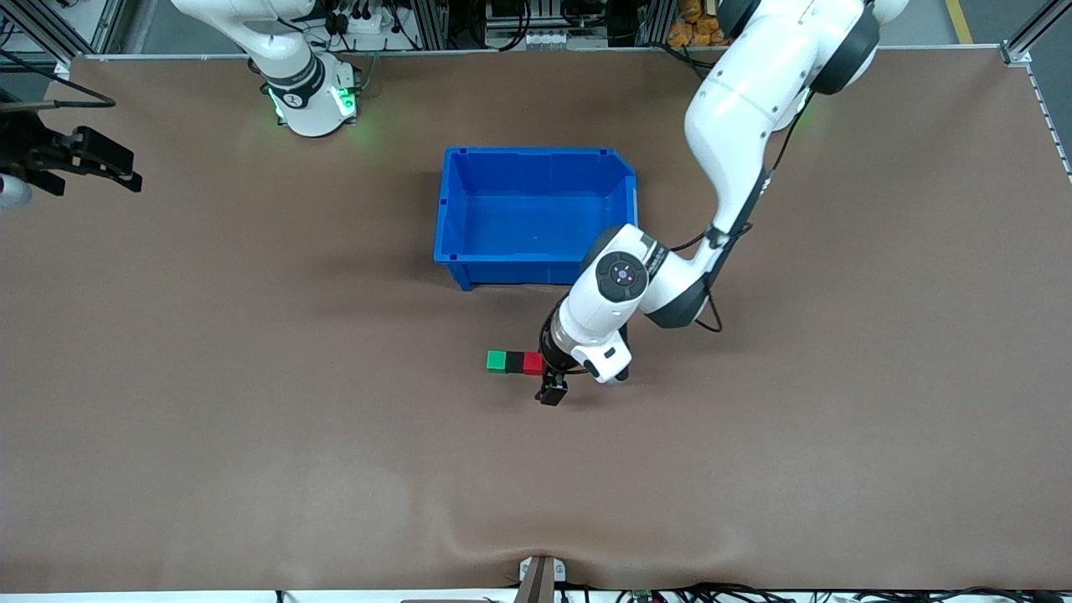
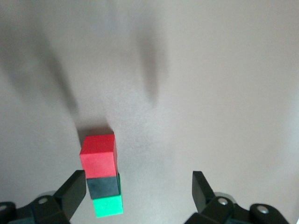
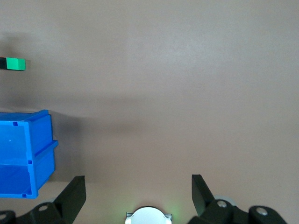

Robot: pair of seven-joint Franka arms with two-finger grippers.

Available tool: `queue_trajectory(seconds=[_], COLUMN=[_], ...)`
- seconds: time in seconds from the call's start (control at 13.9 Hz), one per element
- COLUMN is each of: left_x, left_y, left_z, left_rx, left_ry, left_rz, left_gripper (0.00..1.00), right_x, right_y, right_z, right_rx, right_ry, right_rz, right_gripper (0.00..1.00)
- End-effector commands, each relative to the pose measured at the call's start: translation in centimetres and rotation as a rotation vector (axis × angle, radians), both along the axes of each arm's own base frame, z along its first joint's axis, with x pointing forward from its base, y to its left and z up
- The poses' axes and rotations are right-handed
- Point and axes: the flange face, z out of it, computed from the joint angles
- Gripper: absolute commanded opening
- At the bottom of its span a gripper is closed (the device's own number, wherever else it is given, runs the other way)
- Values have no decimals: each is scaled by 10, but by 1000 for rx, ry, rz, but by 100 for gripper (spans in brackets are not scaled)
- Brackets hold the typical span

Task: Attach green and red cubes to black cube
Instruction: 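Press the red cube against the black cube while the right gripper retracts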

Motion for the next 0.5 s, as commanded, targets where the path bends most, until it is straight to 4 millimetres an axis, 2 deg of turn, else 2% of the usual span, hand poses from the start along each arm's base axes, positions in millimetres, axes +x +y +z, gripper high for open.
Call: queue_trajectory(seconds=[0.0, 0.14, 0.36, 0.43], left_x=[-9, -8, -5, -5], left_y=[6, 24, 77, 93], left_z=[53, 96, 171, 188], left_rx=[82, 126, 207, 224], left_ry=[-45, -51, -33, -16], left_rz=[-76, -167, -292, -333], left_gripper=[100, 100, 100, 100], right_x=[-7, -9, -7, -7], right_y=[-5, -12, -9, -5], right_z=[6, 10, 12, 13], right_rx=[6, 14, 48, 51], right_ry=[-7, -1, -8, -17], right_rz=[-25, -32, -40, -35], right_gripper=[100, 100, 100, 100])
